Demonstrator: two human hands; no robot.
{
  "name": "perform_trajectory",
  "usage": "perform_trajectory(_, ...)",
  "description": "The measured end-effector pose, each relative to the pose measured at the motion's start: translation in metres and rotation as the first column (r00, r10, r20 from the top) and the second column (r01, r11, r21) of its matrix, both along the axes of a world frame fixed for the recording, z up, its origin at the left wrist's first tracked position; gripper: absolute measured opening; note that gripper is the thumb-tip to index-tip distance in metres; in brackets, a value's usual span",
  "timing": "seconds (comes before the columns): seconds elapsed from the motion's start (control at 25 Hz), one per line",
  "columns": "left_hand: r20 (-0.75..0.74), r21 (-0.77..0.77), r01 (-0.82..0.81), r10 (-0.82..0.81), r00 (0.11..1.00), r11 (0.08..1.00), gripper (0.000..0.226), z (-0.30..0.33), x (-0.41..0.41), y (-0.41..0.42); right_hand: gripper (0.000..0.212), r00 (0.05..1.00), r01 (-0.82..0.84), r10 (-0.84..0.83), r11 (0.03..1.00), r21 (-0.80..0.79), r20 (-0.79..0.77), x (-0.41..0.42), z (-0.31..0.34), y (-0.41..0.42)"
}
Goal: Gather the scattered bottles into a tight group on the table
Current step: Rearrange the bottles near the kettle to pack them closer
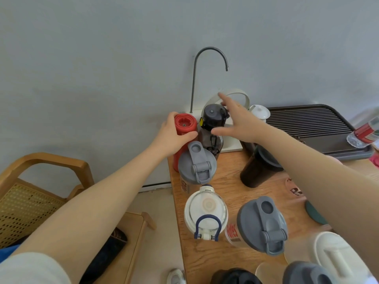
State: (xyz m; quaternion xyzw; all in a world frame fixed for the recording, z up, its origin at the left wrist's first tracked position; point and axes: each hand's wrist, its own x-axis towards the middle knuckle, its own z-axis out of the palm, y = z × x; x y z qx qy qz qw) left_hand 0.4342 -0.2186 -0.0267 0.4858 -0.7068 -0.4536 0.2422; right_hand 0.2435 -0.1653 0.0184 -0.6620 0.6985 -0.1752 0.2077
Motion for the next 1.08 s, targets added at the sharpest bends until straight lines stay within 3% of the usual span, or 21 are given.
perform_trajectory(0.12,0.101,0.03,-0.065,0.062,0.993,0.997,0.095,0.005,0.007,0.018,0.082,0.974,0.15,-0.156,0.987,-0.048,-0.163,-0.037,0.0,0.033)
perform_trajectory(0.2,0.153,0.098,-0.101,0.085,0.985,0.99,0.09,0.008,0.012,0.035,0.093,0.926,0.261,-0.211,0.957,0.125,-0.313,-0.064,-0.011,0.06)
perform_trajectory(0.32,0.132,0.371,-0.084,0.038,0.991,0.925,0.08,0.009,0.013,0.055,0.107,0.945,0.301,-0.229,0.887,0.35,-0.232,-0.079,-0.031,0.08)
perform_trajectory(0.56,-0.029,0.498,-0.057,0.083,0.996,0.865,0.085,-0.001,0.009,0.064,0.099,0.945,0.272,-0.223,0.942,0.198,-0.239,-0.06,-0.045,0.062)
perform_trajectory(0.8,-0.045,0.521,-0.064,0.103,0.994,0.851,0.07,-0.001,0.009,0.065,0.1,0.95,0.299,-0.291,0.952,0.062,-0.109,-0.041,-0.059,0.03)
perform_trajectory(0.92,-0.045,0.518,-0.054,0.09,0.995,0.854,0.071,-0.003,0.005,0.068,0.103,0.944,0.281,-0.28,0.96,-0.016,-0.172,-0.035,-0.065,0.024)
perform_trajectory(1.08,-0.036,0.494,-0.07,0.101,0.994,0.867,0.07,-0.004,0.002,0.069,0.107,0.972,0.195,-0.182,0.978,0.079,-0.15,-0.042,-0.065,0.021)
